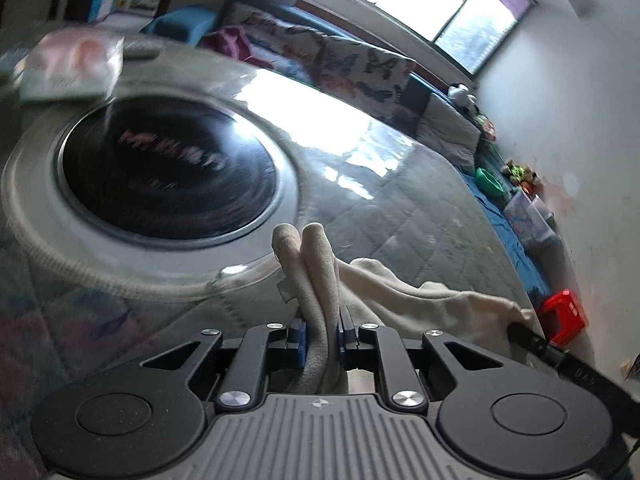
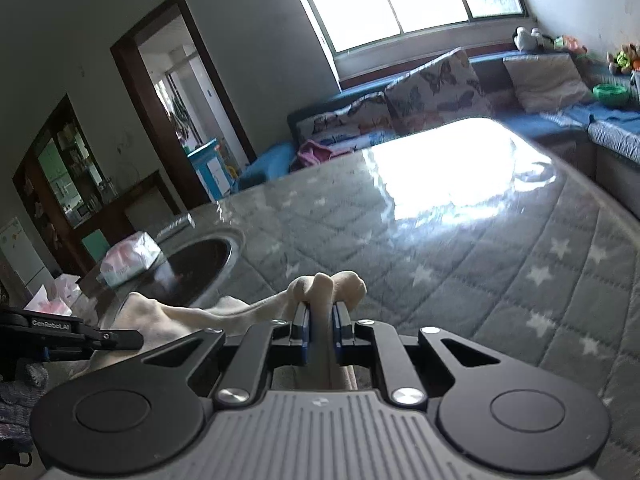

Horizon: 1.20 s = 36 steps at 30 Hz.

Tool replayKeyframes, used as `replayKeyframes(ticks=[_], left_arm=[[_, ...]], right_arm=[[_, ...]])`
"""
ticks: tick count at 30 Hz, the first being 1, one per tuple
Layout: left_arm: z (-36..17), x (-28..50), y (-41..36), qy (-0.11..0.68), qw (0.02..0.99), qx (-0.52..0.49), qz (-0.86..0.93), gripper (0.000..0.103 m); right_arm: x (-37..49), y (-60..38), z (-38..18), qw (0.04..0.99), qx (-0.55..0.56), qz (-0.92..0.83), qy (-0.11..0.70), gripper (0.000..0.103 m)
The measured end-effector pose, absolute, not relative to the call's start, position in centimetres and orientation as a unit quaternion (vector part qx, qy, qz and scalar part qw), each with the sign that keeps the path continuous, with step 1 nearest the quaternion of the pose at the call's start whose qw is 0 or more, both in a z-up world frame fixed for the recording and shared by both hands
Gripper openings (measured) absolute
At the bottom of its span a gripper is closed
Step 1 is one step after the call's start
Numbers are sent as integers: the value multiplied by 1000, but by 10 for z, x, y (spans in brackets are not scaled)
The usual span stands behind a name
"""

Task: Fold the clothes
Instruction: 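Lift and carry the sweatshirt with both grippers across the table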

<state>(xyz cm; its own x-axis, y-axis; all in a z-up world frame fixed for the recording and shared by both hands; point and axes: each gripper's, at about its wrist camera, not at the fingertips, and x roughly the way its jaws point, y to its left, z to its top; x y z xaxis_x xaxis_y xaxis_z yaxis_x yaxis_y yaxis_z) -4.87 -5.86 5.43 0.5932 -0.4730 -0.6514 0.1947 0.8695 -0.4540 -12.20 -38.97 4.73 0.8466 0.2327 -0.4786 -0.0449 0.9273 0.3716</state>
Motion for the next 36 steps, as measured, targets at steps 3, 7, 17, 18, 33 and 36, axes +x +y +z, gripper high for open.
replayKeyframes(ticks=[3, 7, 17, 18, 33, 36], left_arm=[[59, -46, -74, 403, 880, -149, -203, 15], [62, -40, -97, 401, 880, -129, -220, 15], [64, -21, -163, 404, 871, -100, -261, 15], [64, -19, -170, 404, 870, -97, -264, 15], [64, 10, -259, 414, 853, -81, -308, 15], [64, 13, -273, 415, 850, -75, -316, 15]], right_arm=[[-124, -394, 56, 949, 169, 64, 258, 10], [-126, -404, 65, 954, 161, 47, 248, 10], [-130, -442, 80, 963, 150, -9, 225, 10], [-130, -446, 81, 963, 149, -14, 224, 10], [-129, -509, 86, 961, 138, -96, 220, 10], [-124, -519, 87, 960, 135, -106, 221, 10]])
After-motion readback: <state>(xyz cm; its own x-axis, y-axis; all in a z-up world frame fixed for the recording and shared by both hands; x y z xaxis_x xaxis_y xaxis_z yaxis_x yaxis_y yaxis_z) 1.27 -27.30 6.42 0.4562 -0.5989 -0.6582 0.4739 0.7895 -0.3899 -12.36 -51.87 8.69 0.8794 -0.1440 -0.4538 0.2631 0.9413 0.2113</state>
